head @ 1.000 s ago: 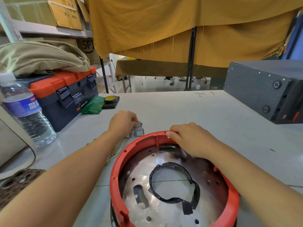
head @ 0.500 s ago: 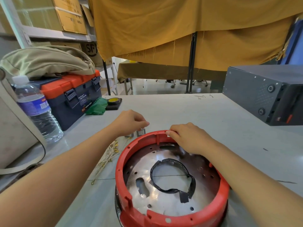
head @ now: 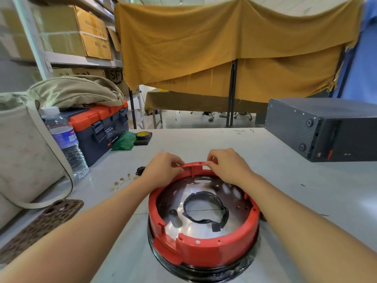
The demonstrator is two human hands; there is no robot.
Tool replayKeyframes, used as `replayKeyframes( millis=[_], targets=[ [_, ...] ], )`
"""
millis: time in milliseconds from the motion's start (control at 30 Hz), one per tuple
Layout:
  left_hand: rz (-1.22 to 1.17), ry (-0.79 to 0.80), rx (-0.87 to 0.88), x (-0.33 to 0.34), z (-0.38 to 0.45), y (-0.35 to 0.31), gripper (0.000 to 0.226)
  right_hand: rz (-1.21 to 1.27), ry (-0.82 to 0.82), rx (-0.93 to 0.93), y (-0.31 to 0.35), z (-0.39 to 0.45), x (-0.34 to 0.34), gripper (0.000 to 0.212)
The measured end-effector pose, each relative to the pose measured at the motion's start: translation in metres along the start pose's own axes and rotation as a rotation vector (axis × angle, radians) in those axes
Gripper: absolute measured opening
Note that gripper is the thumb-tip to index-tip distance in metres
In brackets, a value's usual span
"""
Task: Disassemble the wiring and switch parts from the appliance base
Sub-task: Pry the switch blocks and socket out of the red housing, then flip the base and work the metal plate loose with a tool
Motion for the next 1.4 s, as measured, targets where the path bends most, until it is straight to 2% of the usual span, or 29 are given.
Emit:
replayKeyframes(
  millis=[267,400,500,667,767,867,967,1033,1167,1267,1400],
  targets=[
    [-0.208,-0.288,-0.128,-0.043,-0.006,0.005,0.008,0.408,-0.284,0.126,-0.003,0.000,-0.064,0.017],
    [-0.379,-0.438,-0.298,-0.054,-0.014,0.021,0.009,0.582,-0.298,0.216,-0.010,-0.010,-0.075,0.019],
    [-0.502,-0.453,-0.398,-0.052,-0.019,0.030,0.003,0.736,-0.301,0.311,-0.018,-0.017,-0.076,0.024],
    [-0.650,-0.474,-0.478,-0.046,-0.027,0.036,0.005,0.752,-0.263,0.400,-0.026,-0.021,-0.074,0.036],
    [-0.735,-0.412,-0.497,-0.037,-0.029,0.035,0.006,0.968,-0.261,0.420,-0.019,-0.025,-0.079,0.026],
    [-0.860,-0.265,-0.488,-0.027,-0.033,0.027,0.008,1.060,-0.276,0.299,-0.004,-0.025,-0.090,0.015],
    [-0.854,-0.163,-0.519,-0.027,-0.036,0.029,0.020,1.002,-0.216,0.099,0.020,-0.026,-0.098,0.005],
    [-0.896,-0.192,-0.565,-0.037,-0.037,0.033,0.027,0.904,-0.156,-0.009,0.032,-0.030,-0.100,0.010],
    [-0.950,-0.193,-0.593,-0.055,-0.040,0.036,0.037,0.646,-0.006,-0.114,0.047,-0.035,-0.089,0.005],
    [-0.773,-0.070,-0.566,-0.055,-0.040,0.034,0.050,0.584,0.192,-0.185,0.059,-0.043,-0.074,0.011],
    [-0.558,0.023,-0.563,-0.046,-0.044,0.038,0.046,0.474,0.440,-0.208,0.065,-0.056,-0.055,0.004]
  ],
)
Point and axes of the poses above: each hand's wrist, its own z-axis towards the middle knuckle, its own x-axis out of the palm, y = z × x, the point moved 6 cm from there along z, towards the middle knuckle, and after that the axes turned 9 degrees about -y, right-handed, at the moved point
